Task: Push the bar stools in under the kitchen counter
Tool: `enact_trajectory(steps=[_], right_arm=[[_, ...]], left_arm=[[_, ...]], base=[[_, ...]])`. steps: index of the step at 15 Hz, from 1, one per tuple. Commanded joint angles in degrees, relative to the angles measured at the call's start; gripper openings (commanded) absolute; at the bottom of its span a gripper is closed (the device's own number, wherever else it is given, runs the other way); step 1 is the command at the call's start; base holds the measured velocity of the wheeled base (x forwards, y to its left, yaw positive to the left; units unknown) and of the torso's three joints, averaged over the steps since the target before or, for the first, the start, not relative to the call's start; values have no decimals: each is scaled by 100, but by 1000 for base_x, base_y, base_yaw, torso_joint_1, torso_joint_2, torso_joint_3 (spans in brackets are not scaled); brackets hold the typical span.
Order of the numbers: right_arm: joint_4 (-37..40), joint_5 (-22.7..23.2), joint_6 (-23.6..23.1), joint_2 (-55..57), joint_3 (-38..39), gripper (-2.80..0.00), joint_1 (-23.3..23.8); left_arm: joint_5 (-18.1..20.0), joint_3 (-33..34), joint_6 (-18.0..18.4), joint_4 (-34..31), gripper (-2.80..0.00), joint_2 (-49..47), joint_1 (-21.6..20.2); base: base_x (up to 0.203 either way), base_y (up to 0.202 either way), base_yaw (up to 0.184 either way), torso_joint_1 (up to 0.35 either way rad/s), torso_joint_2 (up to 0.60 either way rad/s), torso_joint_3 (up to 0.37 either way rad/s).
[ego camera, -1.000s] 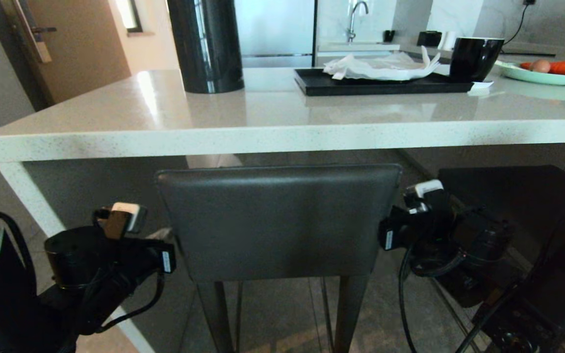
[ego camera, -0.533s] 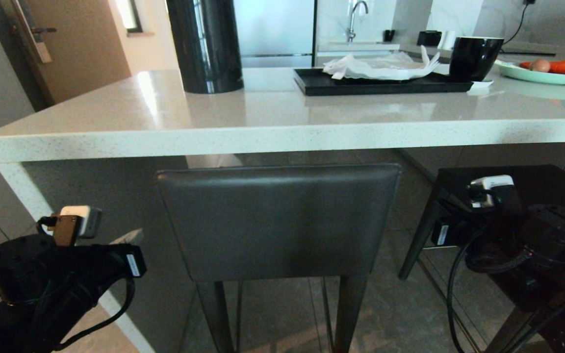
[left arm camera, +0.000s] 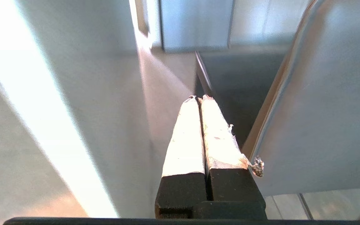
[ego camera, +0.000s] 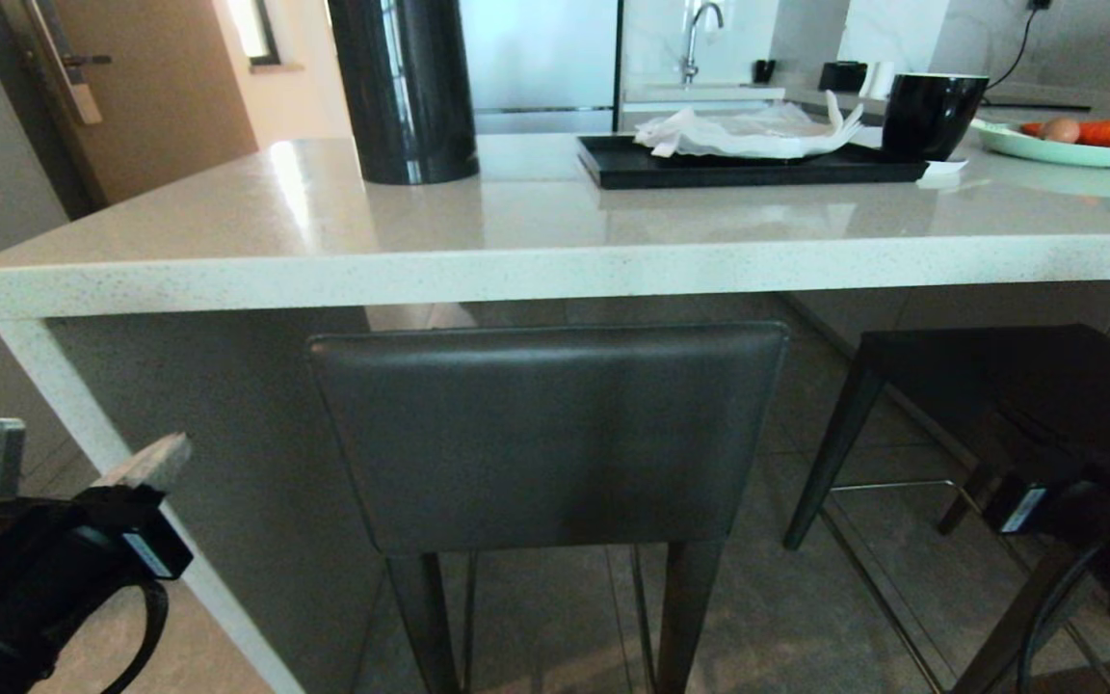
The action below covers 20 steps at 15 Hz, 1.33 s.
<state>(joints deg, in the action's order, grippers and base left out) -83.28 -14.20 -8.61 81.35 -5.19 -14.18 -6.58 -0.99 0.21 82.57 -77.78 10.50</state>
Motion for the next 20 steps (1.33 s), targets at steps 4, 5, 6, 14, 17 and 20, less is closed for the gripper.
enact_trajectory(steps=[4, 5, 6, 14, 17, 20], right_arm=[[1767, -66, -305, -2701, -164, -280, 362], [2498, -71, -333, -3267, -345, -280, 472], [3159, -68, -351, -3748, -515, -280, 629], [7259, 105, -446, -7252, -1004, -280, 1367], [7713, 436, -533, -7786, -711, -280, 1441], [7634, 883, -655, -8135, 174, -280, 1440]], left_arm=[[-379, -572, 160, -2667, -280, 3017, -93], [-453, -865, 160, -3637, -280, 3572, -170], [-501, -1088, 147, -4305, -280, 3986, -338], [-396, -721, 321, -6156, -280, 6938, -1047], [-58, -222, 437, -7034, -280, 7785, -1053], [751, 87, 378, -7191, -280, 7752, -1050]], base=[[0, 0, 0, 0, 0, 0], [0, 0, 0, 0, 0, 0], [0, 0, 0, 0, 0, 0], [0, 0, 0, 0, 0, 0], [0, 0, 0, 0, 0, 0], [0, 0, 0, 0, 0, 0]])
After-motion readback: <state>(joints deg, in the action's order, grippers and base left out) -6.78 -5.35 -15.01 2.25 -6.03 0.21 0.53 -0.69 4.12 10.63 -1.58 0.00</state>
